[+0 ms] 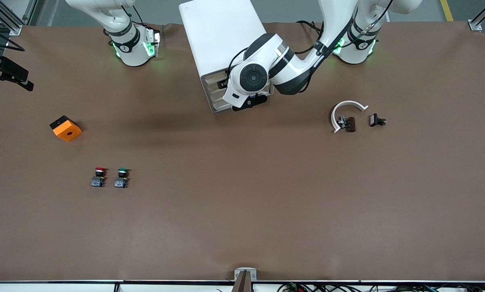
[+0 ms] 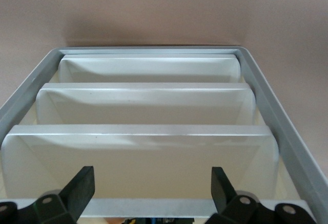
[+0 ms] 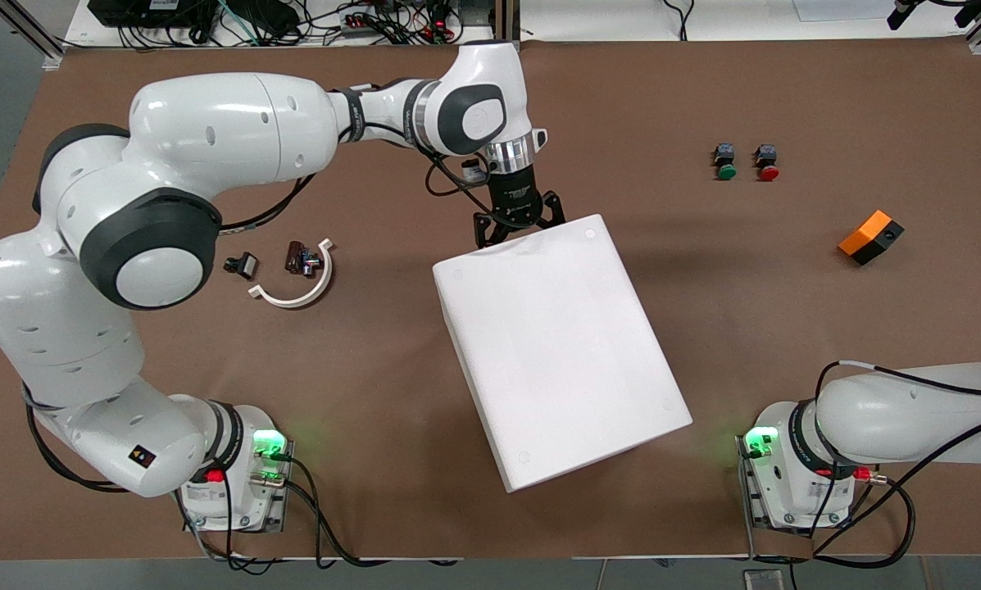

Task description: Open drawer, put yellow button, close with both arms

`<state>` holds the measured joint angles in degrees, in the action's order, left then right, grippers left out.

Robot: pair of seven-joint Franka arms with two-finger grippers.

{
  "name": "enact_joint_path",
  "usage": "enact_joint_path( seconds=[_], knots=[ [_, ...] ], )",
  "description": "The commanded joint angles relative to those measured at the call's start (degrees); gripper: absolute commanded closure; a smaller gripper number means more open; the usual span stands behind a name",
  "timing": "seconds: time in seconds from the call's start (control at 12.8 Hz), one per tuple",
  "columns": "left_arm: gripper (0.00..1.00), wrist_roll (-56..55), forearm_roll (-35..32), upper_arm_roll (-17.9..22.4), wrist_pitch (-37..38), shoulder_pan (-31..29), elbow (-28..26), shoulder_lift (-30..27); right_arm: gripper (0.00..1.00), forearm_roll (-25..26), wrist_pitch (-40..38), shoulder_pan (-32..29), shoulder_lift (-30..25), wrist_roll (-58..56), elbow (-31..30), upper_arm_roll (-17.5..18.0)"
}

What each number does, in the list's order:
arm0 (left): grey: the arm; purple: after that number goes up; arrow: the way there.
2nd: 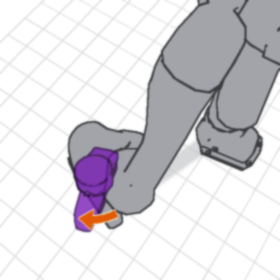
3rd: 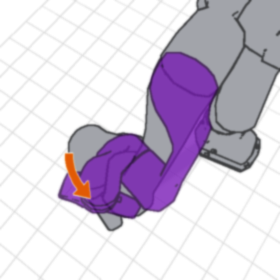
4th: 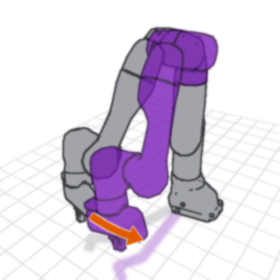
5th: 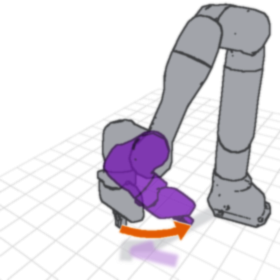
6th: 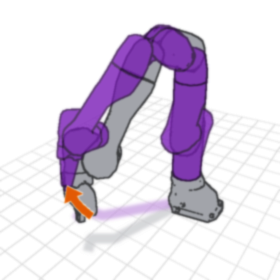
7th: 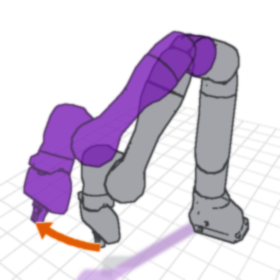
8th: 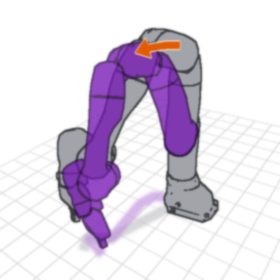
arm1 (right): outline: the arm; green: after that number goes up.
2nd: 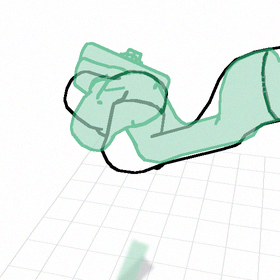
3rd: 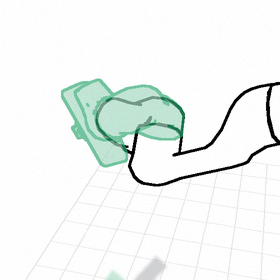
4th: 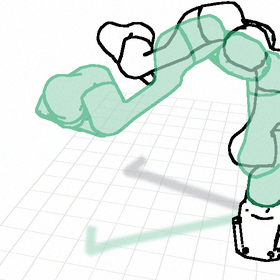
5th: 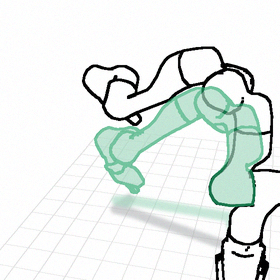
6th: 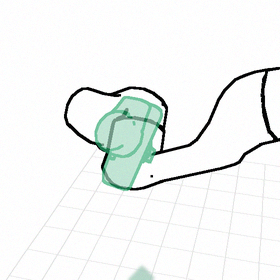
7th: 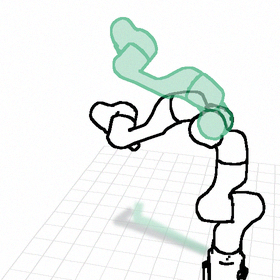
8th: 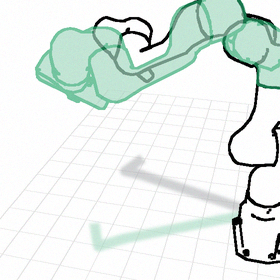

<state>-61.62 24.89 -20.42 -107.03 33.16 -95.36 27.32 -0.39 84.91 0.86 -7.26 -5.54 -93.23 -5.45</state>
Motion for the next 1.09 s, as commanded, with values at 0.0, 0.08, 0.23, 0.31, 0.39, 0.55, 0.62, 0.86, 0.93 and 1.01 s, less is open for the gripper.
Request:
enact_joint_path(
  seconds=[0.0,0.08,0.23,0.31,0.39,0.55,0.62,0.86,0.93,1.01],
  knots=[
    [0.0,0.0,0.9,0.5,1.4,-3.0,1.1,-0.6,0.0,0.0,0.8,0.5,-2.3,-2.0,-1.7,-0.3],
    [0.0,0.2,-0.3,0.5,1.5,-5.5,1.8,-0.6,0.0,0.0,1.0,0.4,-2.3,-2.2,-1.6,-0.3],
    [0.0,0.2,-2.5,0.5,1.5,-8.8,3.3,-0.8,0.0,0.0,1.7,0.4,-2.4,-2.2,-1.6,-0.3],
    [0.0,0.2,-4.7,0.5,1.5,-10.7,4.5,-0.8,0.0,0.0,1.8,0.3,-2.4,-2.1,-1.6,-0.3],
    [0.0,0.2,-8.0,0.5,1.5,-12.5,5.8,-0.9,0.0,0.0,1.8,0.3,-2.5,-2.1,-1.6,-0.4],
    [0.0,0.4,-12.4,0.5,1.5,-15.7,6.7,-2.3,0.0,0.0,1.8,0.2,-2.8,-2.0,-1.7,-0.4],
    [0.0,0.4,-15.1,0.5,1.5,-17.8,6.6,-3.1,0.0,0.0,1.8,0.2,-2.8,-2.0,-1.7,-0.4],
    [0.0,0.9,-23.5,0.5,1.5,-22.9,6.8,-5.1,0.0,0.0,2.5,-0.2,-2.8,-1.2,-1.9,-0.6],
    [0.0,0.9,-26.0,0.5,1.5,-24.7,6.9,-5.2,0.0,0.0,2.7,-0.3,-2.8,-1.2,-1.9,-0.6],
    [0.0,1.0,-28.8,0.4,1.5,-26.4,7.8,-5.3,0.0,-0.1,2.8,-0.3,-2.9,-1.2,-2.0,-0.6]
  ],
)
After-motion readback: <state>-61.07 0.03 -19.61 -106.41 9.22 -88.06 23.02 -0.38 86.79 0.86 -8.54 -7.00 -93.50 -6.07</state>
